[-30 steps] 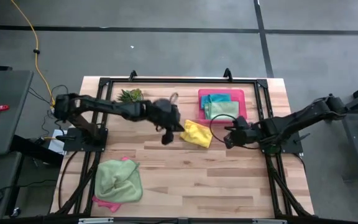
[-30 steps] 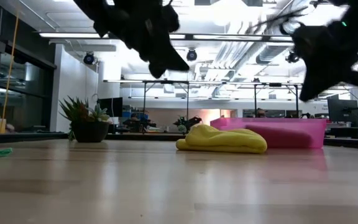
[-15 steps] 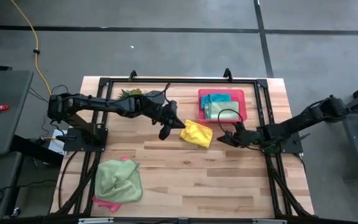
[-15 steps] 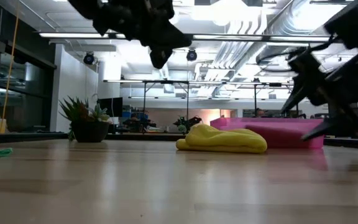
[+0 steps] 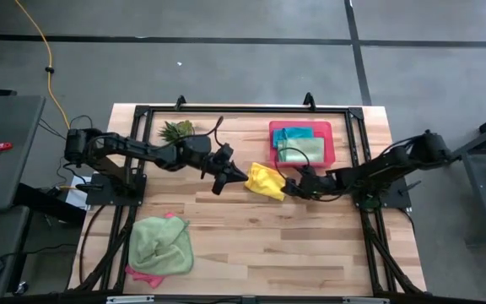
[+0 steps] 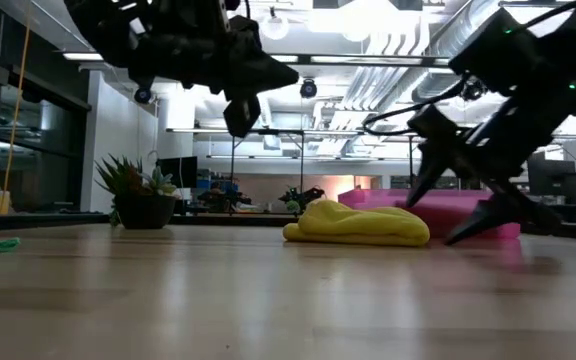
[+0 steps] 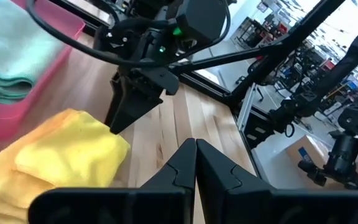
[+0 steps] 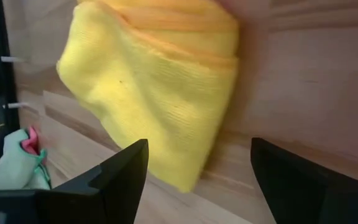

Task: Fold microfiber towels
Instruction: Stack the folded yellow microfiber cloth on top of the blue microfiber cloth in the pink bin

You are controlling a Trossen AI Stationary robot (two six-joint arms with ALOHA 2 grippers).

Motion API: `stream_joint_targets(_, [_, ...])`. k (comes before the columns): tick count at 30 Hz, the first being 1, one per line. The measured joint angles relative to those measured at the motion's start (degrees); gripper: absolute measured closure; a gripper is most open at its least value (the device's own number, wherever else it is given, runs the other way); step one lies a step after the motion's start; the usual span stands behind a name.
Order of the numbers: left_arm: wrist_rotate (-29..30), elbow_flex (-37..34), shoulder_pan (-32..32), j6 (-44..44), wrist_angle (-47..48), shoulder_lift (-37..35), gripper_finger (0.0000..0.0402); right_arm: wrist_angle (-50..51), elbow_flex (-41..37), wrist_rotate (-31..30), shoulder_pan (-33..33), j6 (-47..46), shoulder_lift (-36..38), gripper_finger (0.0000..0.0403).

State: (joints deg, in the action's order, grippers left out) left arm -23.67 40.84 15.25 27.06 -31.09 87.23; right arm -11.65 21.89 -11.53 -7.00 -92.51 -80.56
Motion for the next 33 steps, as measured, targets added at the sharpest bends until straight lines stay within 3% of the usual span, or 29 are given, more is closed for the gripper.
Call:
stream_joint_targets(13, [-0.9,0.0,-0.7,-0.2,0.3,0.0,0.0402,-1.3,6.2,-2.1,2.0,-5.0,-9.6,0.0128])
stream_joint_targets(19, [-1.2,0.0,-0.7,-0.2,0.3,0.0,0.0402,-0.8,6.8,-4.0,2.0,-7.5,-10.4,0.0141])
stream_joint_targets(23, [-1.2,0.0,-0.7,-0.2,0.4,0.0,0.0402,1.7,6.8,-4.1,2.0,-9.2,-10.5,0.0213])
stream_joint_targets(28, [-1.2,0.0,-0.7,-0.7,0.0,0.0,0.0402,3.1,6.5,-4.2,1.7,-7.0,-10.6,0.0370])
stream_joint_targets(33, [-1.5,0.0,-0.5,-0.9,0.1,-0.3,0.0401,3.1,6.5,-3.5,1.7,-3.1,-9.1,0.0389])
